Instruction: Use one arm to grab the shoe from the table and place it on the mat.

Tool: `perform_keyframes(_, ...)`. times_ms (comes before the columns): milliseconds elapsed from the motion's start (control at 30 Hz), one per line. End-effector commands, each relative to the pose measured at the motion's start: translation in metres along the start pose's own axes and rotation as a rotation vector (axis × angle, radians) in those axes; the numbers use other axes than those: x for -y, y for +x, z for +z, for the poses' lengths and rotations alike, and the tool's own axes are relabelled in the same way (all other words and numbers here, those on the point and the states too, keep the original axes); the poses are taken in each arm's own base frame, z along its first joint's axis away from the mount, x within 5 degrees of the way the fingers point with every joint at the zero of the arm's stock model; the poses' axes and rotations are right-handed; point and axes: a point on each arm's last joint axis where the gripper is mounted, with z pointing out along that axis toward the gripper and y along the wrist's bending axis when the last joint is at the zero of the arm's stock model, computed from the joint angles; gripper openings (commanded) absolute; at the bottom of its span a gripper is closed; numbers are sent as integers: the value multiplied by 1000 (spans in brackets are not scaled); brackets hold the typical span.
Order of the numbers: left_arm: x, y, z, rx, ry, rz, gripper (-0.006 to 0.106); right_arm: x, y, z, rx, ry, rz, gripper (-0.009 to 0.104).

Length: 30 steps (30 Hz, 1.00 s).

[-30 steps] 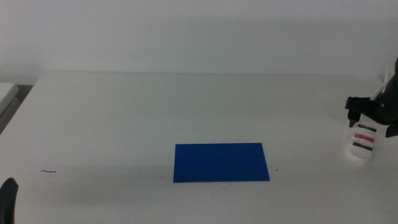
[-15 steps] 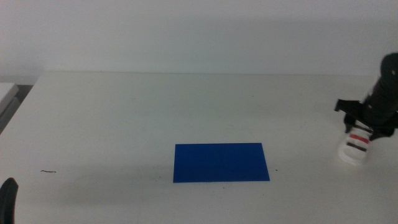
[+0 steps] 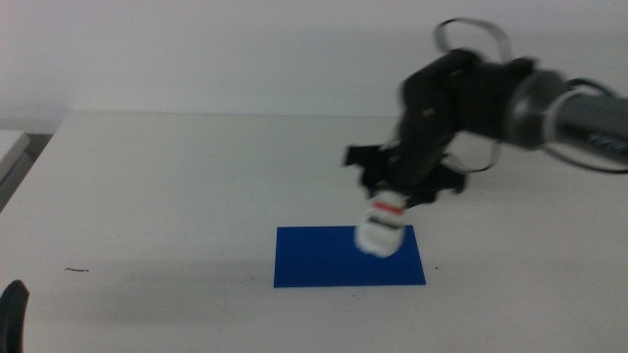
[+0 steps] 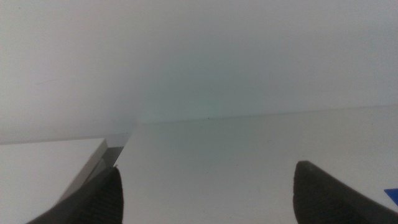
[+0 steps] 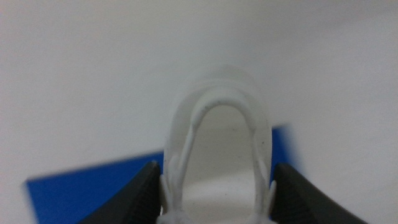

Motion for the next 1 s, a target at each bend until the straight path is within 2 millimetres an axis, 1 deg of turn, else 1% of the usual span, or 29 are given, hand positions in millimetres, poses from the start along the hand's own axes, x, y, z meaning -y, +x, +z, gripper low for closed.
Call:
perform_keyframes(0, 0, -1, 0, 7, 2, -5, 94, -15, 10, 1, -11, 6, -7, 6)
perform_keyframes(33, 0, -1, 0, 7, 2, -5, 94, -18, 12, 2, -15, 4, -11, 6)
perform_keyframes(267, 0, -1, 0, 7, 2, -5, 94, -19, 12, 1, -6, -7, -7, 6)
perform_keyframes(567, 0, -1, 0, 7, 2, -5, 94, -27, 6, 1, 59, -94, -7, 5)
perform_keyframes(733, 0, -1, 0, 7, 2, -5, 94, -27, 7, 1, 40, -93, 22, 5)
perform_keyframes(800, 0, -1, 0, 7, 2, -5, 94, -23, 10, 1, 11, -44, 138, 5)
perform_keyframes(867, 0, -1, 0, 7, 2, -5, 94, -17, 10, 1, 14, 18, 298, 5)
perform_keyframes(967, 0, -1, 0, 7, 2, -5, 94, -14, 9, 1, 40, 45, 625, 5)
